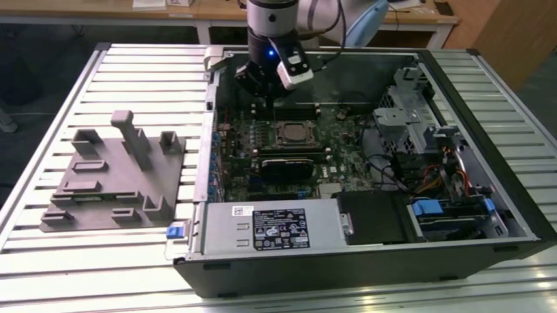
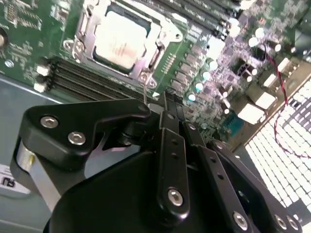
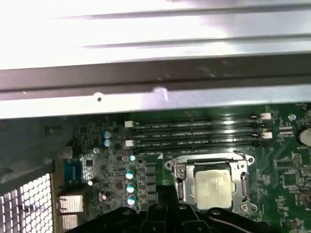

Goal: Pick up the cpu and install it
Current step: 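Install the first cpu locking lever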

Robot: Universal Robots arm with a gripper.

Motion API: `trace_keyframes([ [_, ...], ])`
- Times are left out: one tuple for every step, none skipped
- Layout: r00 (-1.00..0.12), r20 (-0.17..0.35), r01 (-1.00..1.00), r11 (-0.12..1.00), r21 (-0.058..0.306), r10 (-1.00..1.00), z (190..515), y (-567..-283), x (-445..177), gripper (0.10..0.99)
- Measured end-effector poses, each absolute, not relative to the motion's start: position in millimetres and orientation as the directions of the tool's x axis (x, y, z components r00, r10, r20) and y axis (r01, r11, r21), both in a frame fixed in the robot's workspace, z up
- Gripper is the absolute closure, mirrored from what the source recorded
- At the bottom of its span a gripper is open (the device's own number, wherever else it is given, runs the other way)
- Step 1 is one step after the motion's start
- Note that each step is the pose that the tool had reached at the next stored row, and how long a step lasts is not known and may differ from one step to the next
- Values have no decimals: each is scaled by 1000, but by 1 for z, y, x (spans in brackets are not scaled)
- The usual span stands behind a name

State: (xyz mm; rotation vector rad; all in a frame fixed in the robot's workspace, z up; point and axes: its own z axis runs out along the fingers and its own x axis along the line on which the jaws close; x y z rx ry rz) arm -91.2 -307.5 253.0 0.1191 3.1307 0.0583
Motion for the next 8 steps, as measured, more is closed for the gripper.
trace_keyframes([
  [-997,-7,75,996,37,75,253,-306,-93,980],
  [-997,-7,74,997,37,74,253,-305,-95,980],
  [-997,-7,73,997,38,74,253,-303,-96,980],
  [-997,-7,73,997,37,73,252,-301,-97,980],
  [-997,-7,72,997,37,73,252,-299,-97,980],
  [-997,-7,72,997,37,72,252,-297,-97,980],
  [-997,-7,71,997,38,71,252,-295,-97,980],
  [-997,-7,70,997,37,70,252,-294,-97,980],
])
